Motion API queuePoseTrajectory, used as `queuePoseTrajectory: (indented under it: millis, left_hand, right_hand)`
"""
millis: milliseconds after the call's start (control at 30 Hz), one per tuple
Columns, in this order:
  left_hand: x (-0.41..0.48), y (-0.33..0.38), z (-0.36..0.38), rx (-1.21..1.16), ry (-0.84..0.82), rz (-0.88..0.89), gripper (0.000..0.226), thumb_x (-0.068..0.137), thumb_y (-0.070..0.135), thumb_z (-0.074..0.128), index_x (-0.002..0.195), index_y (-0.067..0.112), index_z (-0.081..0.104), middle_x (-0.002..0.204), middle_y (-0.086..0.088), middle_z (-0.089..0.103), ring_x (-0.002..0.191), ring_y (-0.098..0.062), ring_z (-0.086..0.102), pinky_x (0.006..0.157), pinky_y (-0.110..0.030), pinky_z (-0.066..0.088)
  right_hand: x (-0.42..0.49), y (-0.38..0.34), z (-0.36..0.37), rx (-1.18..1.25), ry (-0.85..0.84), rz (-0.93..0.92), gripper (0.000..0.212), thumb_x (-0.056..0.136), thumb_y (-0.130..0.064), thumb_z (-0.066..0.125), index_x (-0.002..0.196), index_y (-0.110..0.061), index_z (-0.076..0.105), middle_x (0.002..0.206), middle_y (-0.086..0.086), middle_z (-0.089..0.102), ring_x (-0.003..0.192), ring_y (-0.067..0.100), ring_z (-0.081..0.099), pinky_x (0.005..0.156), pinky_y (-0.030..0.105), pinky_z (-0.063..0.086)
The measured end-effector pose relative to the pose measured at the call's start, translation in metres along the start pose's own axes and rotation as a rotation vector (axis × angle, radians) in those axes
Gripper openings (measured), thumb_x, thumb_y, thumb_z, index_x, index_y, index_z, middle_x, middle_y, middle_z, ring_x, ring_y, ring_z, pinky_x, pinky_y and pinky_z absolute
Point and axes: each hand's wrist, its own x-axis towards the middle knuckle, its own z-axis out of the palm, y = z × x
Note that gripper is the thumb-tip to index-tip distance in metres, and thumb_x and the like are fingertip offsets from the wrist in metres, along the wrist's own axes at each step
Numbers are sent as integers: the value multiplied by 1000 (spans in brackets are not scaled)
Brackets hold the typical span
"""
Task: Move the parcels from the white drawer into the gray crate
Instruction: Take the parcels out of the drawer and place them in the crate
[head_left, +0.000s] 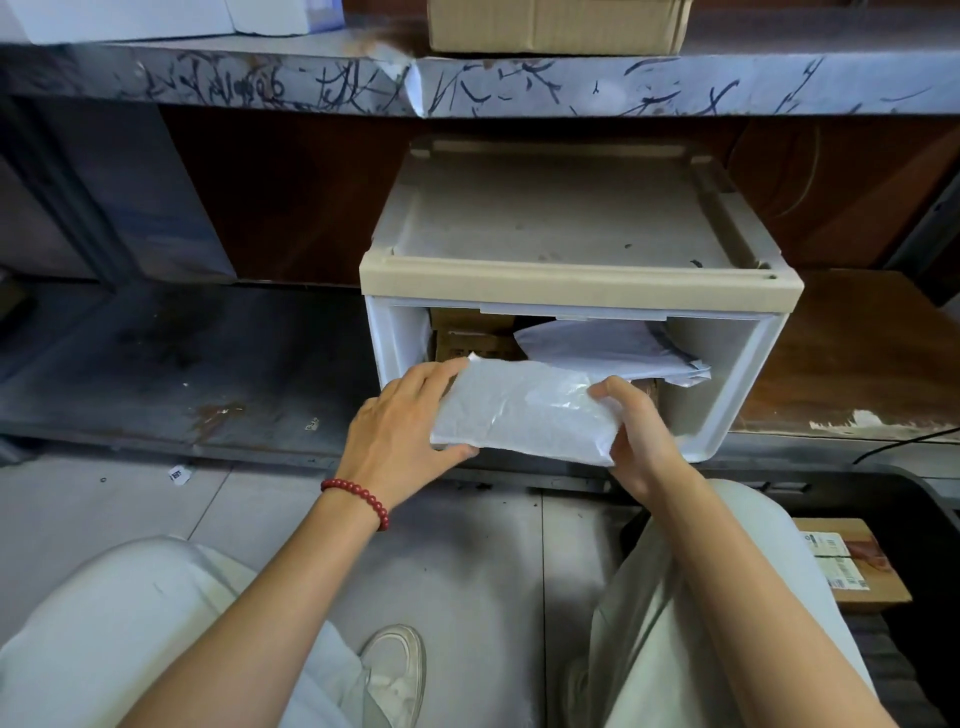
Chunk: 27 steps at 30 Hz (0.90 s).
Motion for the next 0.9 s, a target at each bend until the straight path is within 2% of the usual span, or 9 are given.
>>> queuePoseTrajectory:
  millis: [167,233,333,500,600,633,700,767,900]
  left_hand:
    - [1,-1,1,21,109,119,23,86,24,68,109,23,65,112,6,64,93,-18,63,70,-31,55]
    - [2,0,1,42,149,145,11,87,20,66,98,23,67,94,6,67,79,-17,62,60,-27,51]
    - [4,1,0,73,174,142,7,88,19,64,94,23,65,84,8,64,72,-15,59,55,-25,47]
    - [8,0,0,36,176,46,10,96,25,52,102,24,60,96,8,61,77,-12,55,58,-24,45]
    - [9,0,0,-1,189,-14,14,98,28,49,106,23,60,98,5,61,75,-10,51,54,-19,34]
    - [10,0,-1,-1,192,-40,16,98,28,48,108,22,60,99,4,61,76,-13,52,54,-20,34]
    - [11,0,-4,16,185,-93,20,99,30,46,111,22,60,101,2,62,82,-19,58,60,-26,39]
    - [12,1,-5,5,169,-126,21,99,31,45,113,24,59,103,2,62,87,-20,58,64,-28,41]
    - [12,1,-4,-71,134,-117,26,95,37,52,119,29,56,112,8,58,93,-10,53,67,-24,41]
  right_hand:
    - [2,0,-2,1,-2,36,17,93,-16,56,108,-9,58,94,10,67,76,18,68,64,32,58]
    - [0,1,-2,11,22,23,22,92,-19,60,112,-9,55,92,8,68,76,17,70,62,30,58]
    - [-1,6,-1,-112,119,-62,43,90,-38,64,123,-15,49,114,0,60,101,19,67,74,37,59]
    - [-13,-2,9,-564,17,-179,66,85,-72,35,126,-27,61,127,-9,58,120,12,51,103,30,37]
    - [-11,1,11,-595,-87,-156,75,94,-62,11,148,-16,34,144,-12,40,140,11,31,115,28,18]
    - [-10,3,11,-563,-118,-157,66,97,-56,10,150,-20,27,143,-20,32,138,0,24,112,20,15]
    - [-10,4,13,-552,-161,-194,41,97,-50,25,128,-32,46,125,-34,45,118,-12,38,98,11,25]
    - [-9,5,13,-570,-159,-252,32,92,-45,47,107,-22,63,105,-16,68,98,-3,58,89,20,43]
    - [4,12,3,-486,-33,-289,20,91,-24,65,100,-6,68,94,3,70,85,14,63,76,27,49]
